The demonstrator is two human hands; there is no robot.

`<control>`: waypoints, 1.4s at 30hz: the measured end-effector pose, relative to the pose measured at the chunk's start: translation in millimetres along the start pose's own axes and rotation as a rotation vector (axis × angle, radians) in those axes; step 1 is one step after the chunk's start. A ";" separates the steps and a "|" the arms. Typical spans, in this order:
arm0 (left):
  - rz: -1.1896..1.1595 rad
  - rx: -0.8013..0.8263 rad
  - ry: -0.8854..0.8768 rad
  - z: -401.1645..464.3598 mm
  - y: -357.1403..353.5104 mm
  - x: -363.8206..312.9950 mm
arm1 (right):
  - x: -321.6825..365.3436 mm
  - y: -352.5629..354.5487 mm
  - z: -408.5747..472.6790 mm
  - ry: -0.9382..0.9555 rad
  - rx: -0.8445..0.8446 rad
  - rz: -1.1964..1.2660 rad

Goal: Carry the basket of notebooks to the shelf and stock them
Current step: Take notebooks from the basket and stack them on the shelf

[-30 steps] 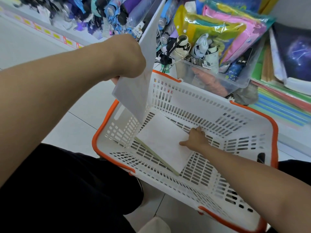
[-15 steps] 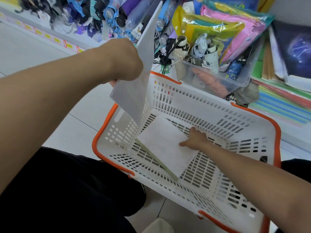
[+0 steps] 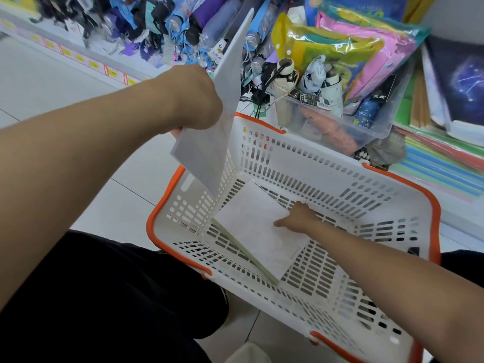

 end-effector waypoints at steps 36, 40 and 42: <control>-1.530 -0.195 -0.270 -68.3 144.4 -123.9 | 0.0 385.7 -348.8 0.858 -0.343 1.328; -1.282 -0.350 -0.496 -47.4 188.6 -185.8 | -51.1 437.4 -377.5 0.986 -0.659 1.478; -1.139 -0.389 -0.628 -27.4 205.9 -225.4 | -77.2 468.1 -380.3 0.947 -0.804 1.487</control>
Point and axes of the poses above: each hand's wrist, its own z-axis towards the middle knuckle, its own y-axis out of the back of the hand, x = y × z, the point moved 4 cm from there along z, towards the middle knuckle, and after that the axes turned 11 degrees about -y, right-handed, at the moved point
